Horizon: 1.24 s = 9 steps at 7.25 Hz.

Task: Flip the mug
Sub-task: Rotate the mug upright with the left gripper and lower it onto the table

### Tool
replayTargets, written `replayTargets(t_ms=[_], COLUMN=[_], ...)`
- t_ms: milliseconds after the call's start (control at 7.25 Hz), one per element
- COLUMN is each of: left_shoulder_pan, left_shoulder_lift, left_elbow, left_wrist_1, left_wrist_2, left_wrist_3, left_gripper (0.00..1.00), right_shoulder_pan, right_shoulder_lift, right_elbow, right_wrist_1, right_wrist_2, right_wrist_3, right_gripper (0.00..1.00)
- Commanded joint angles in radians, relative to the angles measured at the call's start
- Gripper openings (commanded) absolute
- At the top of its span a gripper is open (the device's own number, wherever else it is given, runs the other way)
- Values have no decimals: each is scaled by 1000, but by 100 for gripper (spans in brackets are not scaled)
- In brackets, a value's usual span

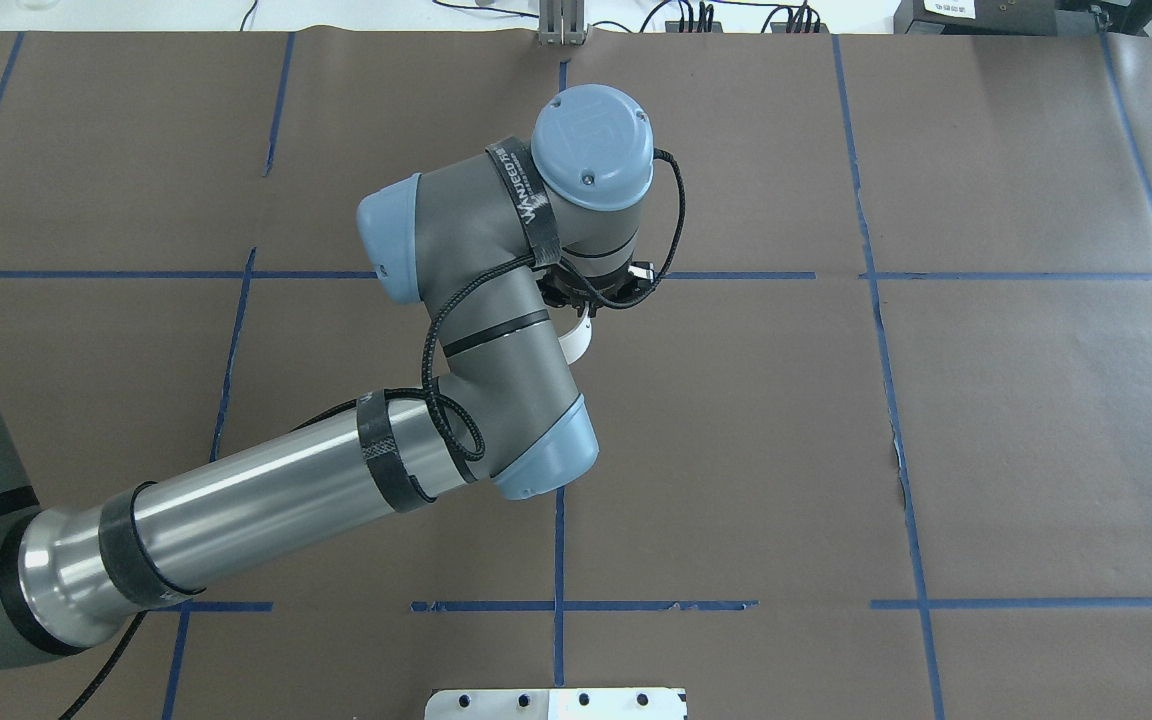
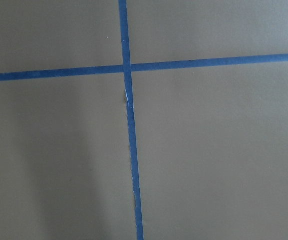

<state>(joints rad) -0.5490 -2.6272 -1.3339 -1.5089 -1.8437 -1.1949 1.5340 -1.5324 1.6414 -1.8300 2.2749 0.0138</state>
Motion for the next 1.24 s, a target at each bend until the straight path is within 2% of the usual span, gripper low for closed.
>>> replayTargets(t_ms=[0,690,828,966,1103], left_shoulder_pan=[24,61,79,83,84], left_shoulder_lift=[-5,-4,-4,-2,-2], left_elbow=[33,36,36,33,27], left_wrist_1=[13,6,4,3,4], left_wrist_2=[4,9,9,21,29], left_wrist_3=[18,20,17,17,15], left_gripper=[0,0,28,99,100], right_shoulder_pan=[0,0,0,0,0], right_shoulder_lift=[0,1,0,0,0], right_elbow=[0,0,0,0,0], right_wrist_1=[0,0,0,0,0], right_wrist_2=[0,0,0,0,0], right_wrist_3=[0,0,0,0,0], right_gripper=[100,100,100,100,100])
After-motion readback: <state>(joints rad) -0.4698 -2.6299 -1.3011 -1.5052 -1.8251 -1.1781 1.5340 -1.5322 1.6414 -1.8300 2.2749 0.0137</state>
